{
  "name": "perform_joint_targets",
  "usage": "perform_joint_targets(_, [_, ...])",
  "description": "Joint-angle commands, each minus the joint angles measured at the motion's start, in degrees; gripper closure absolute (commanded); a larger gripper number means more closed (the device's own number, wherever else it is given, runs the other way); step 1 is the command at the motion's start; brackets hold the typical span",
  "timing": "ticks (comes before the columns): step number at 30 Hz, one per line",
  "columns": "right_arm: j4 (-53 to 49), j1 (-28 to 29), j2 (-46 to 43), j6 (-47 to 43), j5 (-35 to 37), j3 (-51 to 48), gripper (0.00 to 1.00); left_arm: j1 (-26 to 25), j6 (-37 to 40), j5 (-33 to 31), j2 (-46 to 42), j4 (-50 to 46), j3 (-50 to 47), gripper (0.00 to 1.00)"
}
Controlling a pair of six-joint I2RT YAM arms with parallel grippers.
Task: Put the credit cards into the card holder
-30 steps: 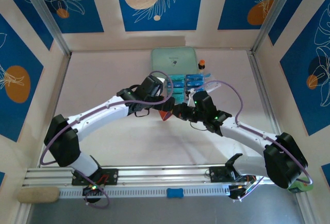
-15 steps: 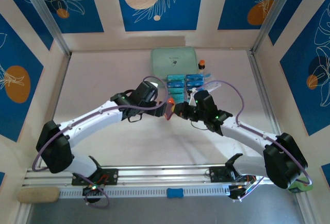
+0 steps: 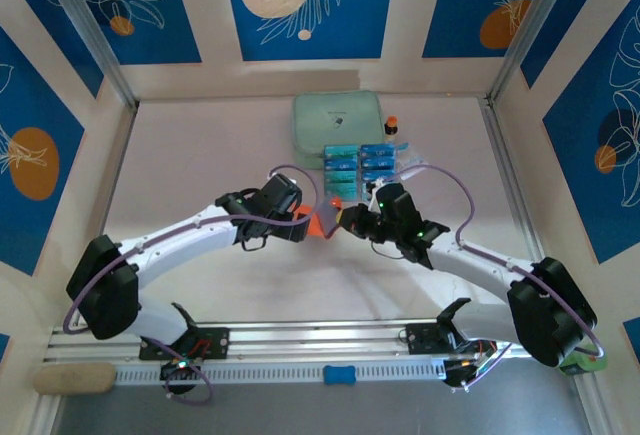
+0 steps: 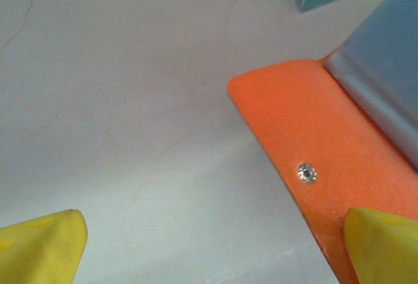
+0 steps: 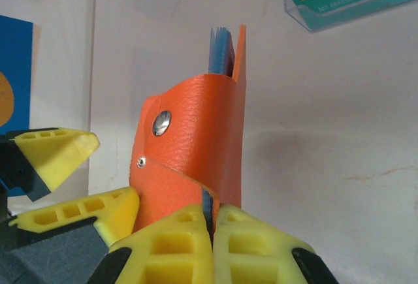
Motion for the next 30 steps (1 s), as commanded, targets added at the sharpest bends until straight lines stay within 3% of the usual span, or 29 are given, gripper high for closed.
perform_joint_targets(1, [4.5,2.3,0.7,3.6,4.0,-2.1,1.00,-0.4,-0.6,-1.6,2.2,-0.2,-1.2,0.00])
perform_joint_targets(14, [11.3,13.0,7.4,10.3,23.0,-5.0,1.00,-0.4,1.3,-1.2,10.3,0.9,0.9,0.00])
perform_joint_targets(20, [8.9,19.1,9.1,18.3,33.7,-5.8,1.00,-0.5,1.7,-1.6,13.6,0.8,1.8,0.00])
perform_joint_targets(28, [6.9,21.3,12.4,25.3,34.4,-6.4,1.00,-0.5,2.7,-4.7,16.7,1.2,1.8,0.00])
perform_joint_targets(30, [6.8,21.3,12.5,24.9,33.6,-5.9,0.89,-0.5,3.3,-5.4,17.6,1.1,2.1,0.00])
